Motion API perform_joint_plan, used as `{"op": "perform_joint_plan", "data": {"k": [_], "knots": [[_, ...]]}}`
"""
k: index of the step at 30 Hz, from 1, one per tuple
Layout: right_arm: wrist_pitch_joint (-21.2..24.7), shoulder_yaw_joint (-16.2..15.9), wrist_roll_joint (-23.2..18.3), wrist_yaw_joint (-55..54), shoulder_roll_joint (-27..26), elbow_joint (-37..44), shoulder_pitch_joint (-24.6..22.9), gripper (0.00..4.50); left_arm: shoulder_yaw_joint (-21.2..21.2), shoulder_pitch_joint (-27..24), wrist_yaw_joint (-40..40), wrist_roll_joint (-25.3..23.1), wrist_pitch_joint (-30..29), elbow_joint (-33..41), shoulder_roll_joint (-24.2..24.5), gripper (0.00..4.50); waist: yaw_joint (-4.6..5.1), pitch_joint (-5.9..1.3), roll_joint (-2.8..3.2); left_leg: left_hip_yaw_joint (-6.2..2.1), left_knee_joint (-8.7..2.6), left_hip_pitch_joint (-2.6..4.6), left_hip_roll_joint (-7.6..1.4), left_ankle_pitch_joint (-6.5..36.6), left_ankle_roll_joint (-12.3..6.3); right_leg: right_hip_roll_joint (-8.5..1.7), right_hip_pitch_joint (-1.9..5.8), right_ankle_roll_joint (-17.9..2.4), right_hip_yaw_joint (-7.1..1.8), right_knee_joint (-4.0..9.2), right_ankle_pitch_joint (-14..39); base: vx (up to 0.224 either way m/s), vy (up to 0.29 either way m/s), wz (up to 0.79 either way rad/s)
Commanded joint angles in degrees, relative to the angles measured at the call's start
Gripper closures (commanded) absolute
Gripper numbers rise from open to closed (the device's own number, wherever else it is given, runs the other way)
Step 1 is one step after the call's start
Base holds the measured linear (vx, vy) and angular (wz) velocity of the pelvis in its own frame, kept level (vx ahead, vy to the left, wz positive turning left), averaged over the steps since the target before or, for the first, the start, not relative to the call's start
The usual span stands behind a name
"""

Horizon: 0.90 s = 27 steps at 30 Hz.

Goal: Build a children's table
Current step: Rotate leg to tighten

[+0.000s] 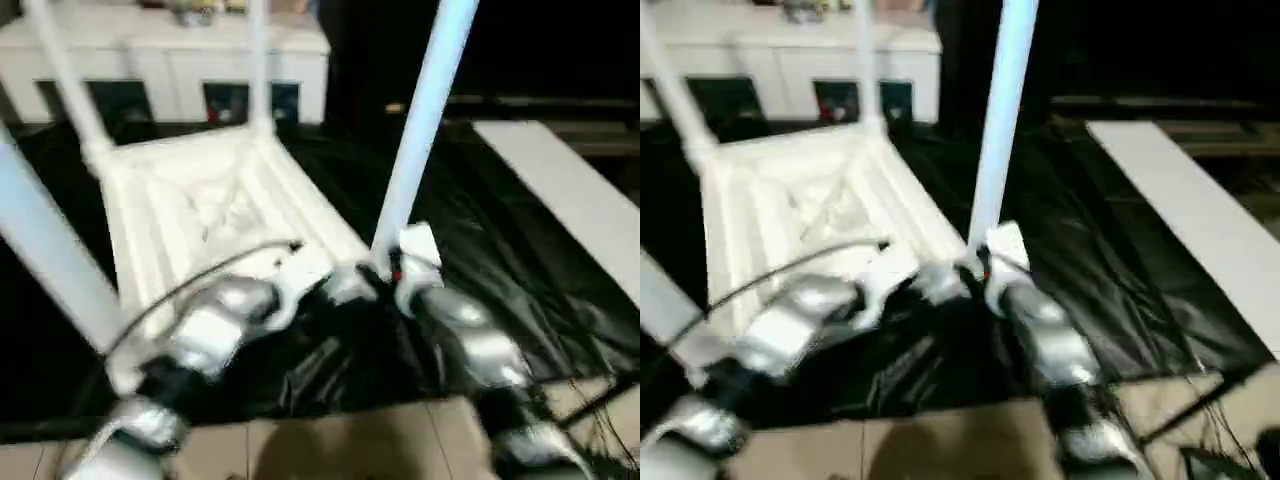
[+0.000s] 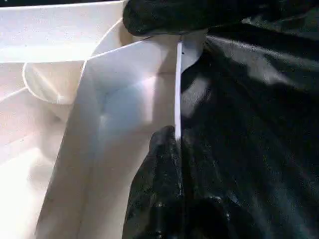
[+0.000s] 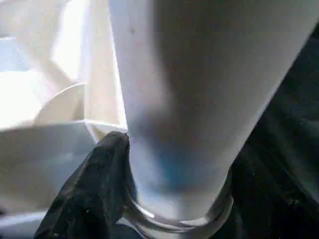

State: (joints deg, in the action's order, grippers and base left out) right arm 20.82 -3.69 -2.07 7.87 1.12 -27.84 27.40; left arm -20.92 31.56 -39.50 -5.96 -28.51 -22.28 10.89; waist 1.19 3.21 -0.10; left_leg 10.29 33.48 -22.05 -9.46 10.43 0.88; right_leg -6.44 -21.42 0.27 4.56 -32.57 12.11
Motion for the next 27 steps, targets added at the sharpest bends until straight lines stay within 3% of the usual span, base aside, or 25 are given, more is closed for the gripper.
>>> {"op": "perform_joint_plan", "data": {"k": [1, 2, 3, 4, 5, 6, 7, 8, 9, 10, 11, 12, 16, 17, 18, 22, 23, 25, 27], "knots": [[0.90, -2.23, 0.72, -1.14, -2.71, -3.49, 0.63, 1.85, 0.21, 2.08, 4.40, -1.41, 0.88, -1.25, -1.67, 4.50, -4.14, -2.33, 0.69, 1.76, -14.78, -3.60, -5.27, 49.98, 6.99, 2.11, 5.64, -3.08, 0.33, -8.91, 12.14, -0.090, -0.044, 0.20], [0.22, -2.01, 0.74, -1.44, -3.38, -4.16, 1.45, 1.85, 0.11, 2.29, 4.36, -1.67, 0.97, -1.69, -1.81, 4.50, -4.74, -2.86, -0.45, 3.02, -13.09, -1.42, -4.67, 42.88, 5.57, 1.42, 3.93, -2.10, -2.31, -7.89, 15.21, 0.023, -0.146, 0.20], [-1.67, -2.45, 0.55, 0.38, -3.58, -4.12, 1.89, 1.85, -0.29, 2.35, 4.20, -2.30, 1.71, -1.89, -1.29, 4.50, -2.91, -3.53, -5.00, 0.97, 4.14, 6.99, -1.17, 23.56, 4.34, -4.85, -6.80, 1.33, -5.24, 6.90, 51.20, 0.023, -0.146, 0.20], [-2.87, -2.69, 0.53, 1.37, -3.75, -4.01, 2.08, 1.50, -0.51, 2.37, 4.17, -2.71, 2.15, -2.09, -0.99, 4.50, -3.62, -3.65, -3.32, -3.23, 5.11, 0.62, 0.96, 5.49, 0.49, -6.60, -1.13, 1.44, -10.88, 6.74, 57.19, 0.054, -0.126, -0.18], [-3.31, -2.76, 0.45, 1.95, -3.64, -3.43, 1.91, 1.29, -0.44, 2.28, 4.02, -2.65, 2.11, -2.07, -0.77, 4.50, -3.76, -3.58, -3.28, -3.93, 1.06, -3.78, -0.31, 1.24, 1.89, -5.39, 3.29, -1.14, -7.04, 2.48, 39.96, 0.050, -0.021, -0.19], [-4.09, -2.88, 0.30, 2.99, -3.44, -2.38, 1.59, 1.15, -0.31, 2.12, 3.76, -2.55, 2.05, -2.04, -0.38, 4.50, -4.71, -4.60, -0.90, -4.02, -1.59, -1.76, -1.92, -0.99, 3.75, -3.10, 2.31, -3.73, -5.65, 0.75, 25.88, 0.050, -0.021, -0.19], [-5.23, -3.19, 0.51, 4.01, -2.76, -0.82, 1.02, 1.13, -0.20, 1.88, 3.43, -2.53, 2.04, -1.87, 0.29, 4.50, -3.62, -4.77, -1.37, -2.83, -1.74, 1.90, -2.56, 3.28, 2.00, 0.40, -0.76, -6.92, -4.37, -0.58, 7.44, 0.000, -0.023, 0.18], [-5.61, -2.88, 0.22, 4.89, -1.66, 1.16, 0.26, 1.04, 0.02, 1.60, 3.10, -2.40, 1.76, -1.64, 0.87, 4.50, -3.11, -4.21, -0.73, -2.13, -2.43, 1.20, -2.68, 8.15, 1.21, 0.27, -0.26, -11.42, -4.35, -0.14, 3.10, 0.000, 0.000, 0.00], [-5.92, -2.66, 0.08, 4.99, -1.12, 1.93, 0.00, 0.93, 0.11, 1.44, 2.74, -2.29, 1.73, -1.64, 1.36, 4.50, -2.96, -4.18, -0.51, -2.09, -2.82, 0.78, -2.81, 10.00, 1.40, -0.02, 0.21, -12.67, -4.24, -0.08, 3.23, 0.000, 0.000, 0.00], [-6.05, -2.42, -0.04, 5.40, -0.41, 2.63, -0.19, 0.81, 0.16, 1.38, 2.44, -2.30, 1.89, -1.63, 1.73, 4.50, -2.64, -3.97, -0.70, -2.02, -3.41, 0.23, -2.85, 13.33, 2.09, -0.29, 0.86, -12.83, -4.02, 0.41, 6.36, 0.000, 0.000, 0.00], [-6.11, -2.33, -0.09, 5.56, -0.13, 2.90, -0.26, 0.72, 0.18, 1.36, 2.33, -2.31, 1.96, -1.63, 1.87, 4.50, -2.54, -3.88, -0.83, -2.02, -3.59, 0.47, -2.87, 16.00, 2.88, -0.51, 0.86, -11.97, -4.04, 0.95, 9.98, 0.000, 0.000, 0.00], [-5.91, -2.84, -0.72, 10.36, 3.75, 6.78, -1.69, 0.66, -0.30, 0.66, -0.44, -2.25, 2.52, -0.12, 3.71, 4.50, -2.54, -3.77, -0.80, -1.96, -3.70, 0.58, -2.81, 17.42, 3.27, -0.70, 0.79, -11.00, -4.13, 1.52, 13.01, 0.000, 0.000, 0.00], [-5.69, -4.16, -2.08, 18.37, 8.90, 11.46, -3.89, 0.66, -1.52, -0.48, -4.74, -2.02, 3.59, 2.40, 6.25, 4.50, -2.46, -3.85, -1.19, -1.77, -3.82, 0.19, -2.82, 15.23, 2.07, -0.95, 1.12, -9.32, -4.24, 2.09, 13.82, 0.000, 0.000, 0.00], [-6.34, -5.17, -2.99, 23.86, 12.47, 14.13, -5.46, 0.66, -2.32, -1.21, -7.34, -1.78, 4.38, 3.79, 7.92, 4.50, -2.60, -3.86, -0.82, -1.78, -3.75, 0.17, -2.88, 14.78, 2.07, -1.00, 1.12, -9.39, -4.28, 2.02, 13.50, 0.000, 0.000, 0.00], [-6.53, -5.41, -3.20, 25.17, 13.33, 14.75, -5.84, 0.66, -2.52, -1.38, -7.95, -1.70, 4.59, 4.11, 8.32, 4.50, -2.80, -3.85, -0.91, -1.66, -3.63, 0.51, -3.12, 14.62, 1.51, -0.98, 0.91, -9.54, -4.40, 2.11, 12.50, 0.000, 0.000, 0.00], [-8.65, -6.75, -4.89, 36.40, 20.48, 18.49, -9.06, 0.66, -4.76, -3.33, -16.47, 0.63, 7.40, 7.76, 12.76, 4.50, -3.16, -4.06, -0.88, -1.48, -3.46, 0.25, -3.22, 10.80, 0.05, -0.93, 1.25, -12.36, -4.20, 1.31, 5.52, 0.000, 0.000, 0.00], [-9.25, -7.05, -5.32, 39.85, 22.70, 19.18, -9.92, 0.66, -5.61, -4.38, -20.71, 2.33, 8.23, 9.93, 14.75, 4.50, -3.38, -4.14, -0.39, -1.39, -3.44, 0.65, -3.43, 10.53, -0.10, -0.89, 1.17, -13.15, -4.22, 1.13, 3.97, 0.000, 0.000, 0.00], [-10.02, -7.22, -5.85, 43.63, 25.01, 19.02, -10.26, 0.66, -6.48, -5.44, -25.54, 4.28, 8.77, 12.44, 17.07, 4.50, -3.33, -4.13, -0.59, -1.21, -3.50, 0.62, -3.55, 9.78, -0.42, -0.68, 1.34, -14.31, -4.06, 0.78, 1.22, 0.000, 0.000, 0.00], [-10.34, -7.38, -6.10, 45.30, 26.00, 18.47, -9.99, 0.66, -6.90, -5.76, -27.82, 5.03, 8.90, 13.55, 18.24, 4.50, -3.49, -4.16, -0.45, -0.83, -3.36, 1.13, -3.61, 9.60, -0.80, -0.59, 1.02, -15.33, -4.10, 0.76, 0.07, 0.000, 0.000, 0.00]]}}
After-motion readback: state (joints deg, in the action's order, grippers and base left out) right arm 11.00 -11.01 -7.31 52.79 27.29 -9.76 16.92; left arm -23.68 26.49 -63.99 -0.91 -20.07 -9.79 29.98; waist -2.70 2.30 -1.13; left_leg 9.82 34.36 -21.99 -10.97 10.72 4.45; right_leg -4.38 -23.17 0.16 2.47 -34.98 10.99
